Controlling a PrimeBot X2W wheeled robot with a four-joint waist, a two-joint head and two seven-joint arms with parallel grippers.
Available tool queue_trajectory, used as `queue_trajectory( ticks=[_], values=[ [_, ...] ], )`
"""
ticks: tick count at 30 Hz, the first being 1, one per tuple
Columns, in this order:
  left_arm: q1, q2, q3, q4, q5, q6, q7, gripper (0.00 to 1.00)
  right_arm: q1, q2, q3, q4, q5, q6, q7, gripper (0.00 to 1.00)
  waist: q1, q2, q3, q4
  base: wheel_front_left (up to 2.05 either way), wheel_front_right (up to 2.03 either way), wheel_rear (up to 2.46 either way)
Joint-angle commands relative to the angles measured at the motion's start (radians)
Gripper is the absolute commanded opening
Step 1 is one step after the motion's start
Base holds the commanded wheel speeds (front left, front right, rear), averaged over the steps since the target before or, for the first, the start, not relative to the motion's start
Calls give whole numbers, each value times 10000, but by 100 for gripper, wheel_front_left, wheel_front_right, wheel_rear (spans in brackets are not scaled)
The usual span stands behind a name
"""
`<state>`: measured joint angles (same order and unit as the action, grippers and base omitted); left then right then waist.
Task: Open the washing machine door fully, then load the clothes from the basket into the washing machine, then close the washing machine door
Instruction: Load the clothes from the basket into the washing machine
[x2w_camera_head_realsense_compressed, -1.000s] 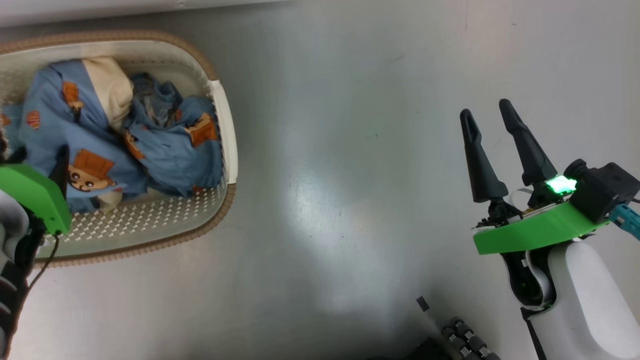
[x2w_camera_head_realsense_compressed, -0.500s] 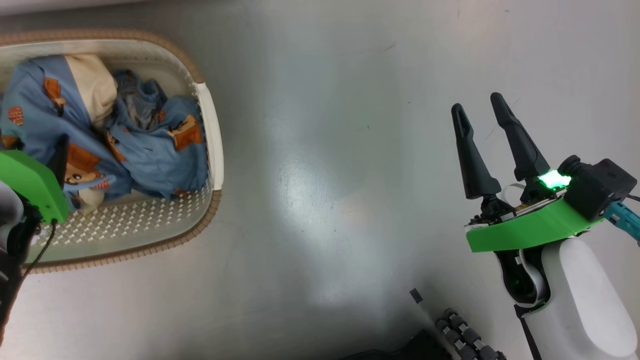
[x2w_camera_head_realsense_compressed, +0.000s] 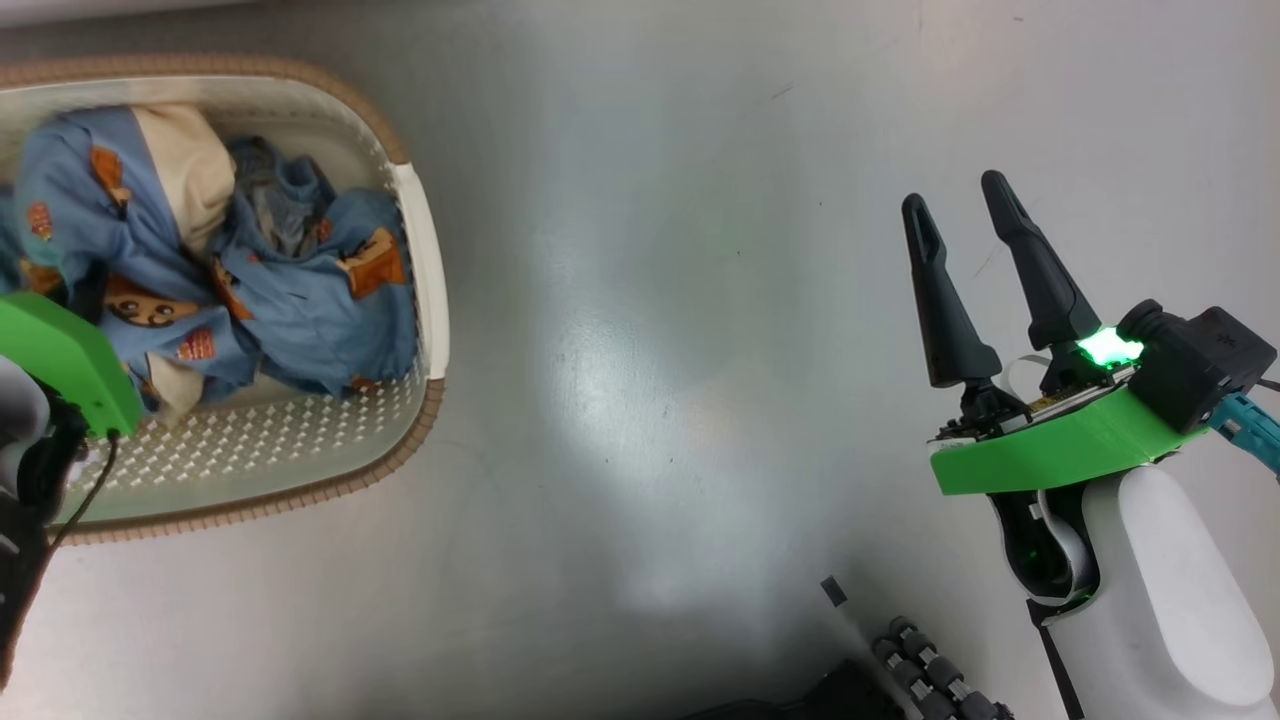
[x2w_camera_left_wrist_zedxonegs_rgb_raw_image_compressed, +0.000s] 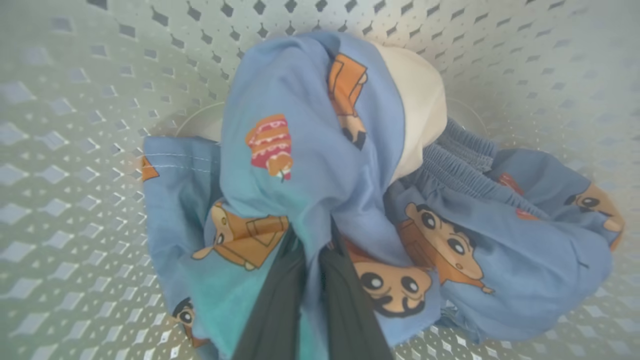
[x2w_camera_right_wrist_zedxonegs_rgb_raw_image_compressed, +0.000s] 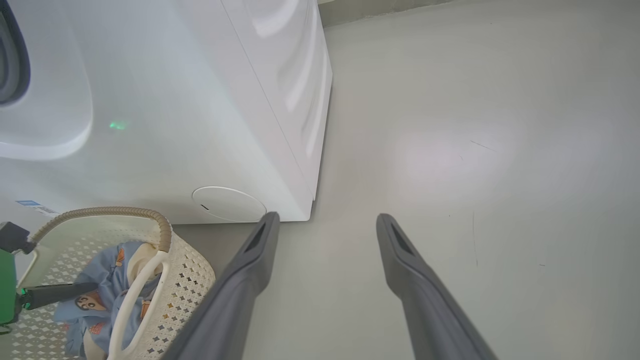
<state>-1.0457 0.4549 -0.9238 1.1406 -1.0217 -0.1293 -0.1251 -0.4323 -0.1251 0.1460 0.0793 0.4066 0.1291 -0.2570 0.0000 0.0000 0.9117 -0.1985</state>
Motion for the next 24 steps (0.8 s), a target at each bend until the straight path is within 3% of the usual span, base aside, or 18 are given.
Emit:
queue_trajectory(
  ticks=[1, 14, 24],
  values=[
    [50, 367, 166, -63, -215, -14, -228, 0, 218, 27, 184, -180, -78, 16, -48, 100, 0, 0, -81, 53, 0, 0, 0],
    [804, -179, 724, -671, -1386, -14, -1343, 0, 384, -165, 7, -7, -53, 16, -48, 100, 0, 0, -1405, 663, 0, 0, 0],
    [2218, -433, 3185, -2106, 280, -14, -1364, 0, 941, -443, -216, 227, -14, 16, -48, 100, 0, 0, -2874, 1137, 0, 0, 0]
  ],
)
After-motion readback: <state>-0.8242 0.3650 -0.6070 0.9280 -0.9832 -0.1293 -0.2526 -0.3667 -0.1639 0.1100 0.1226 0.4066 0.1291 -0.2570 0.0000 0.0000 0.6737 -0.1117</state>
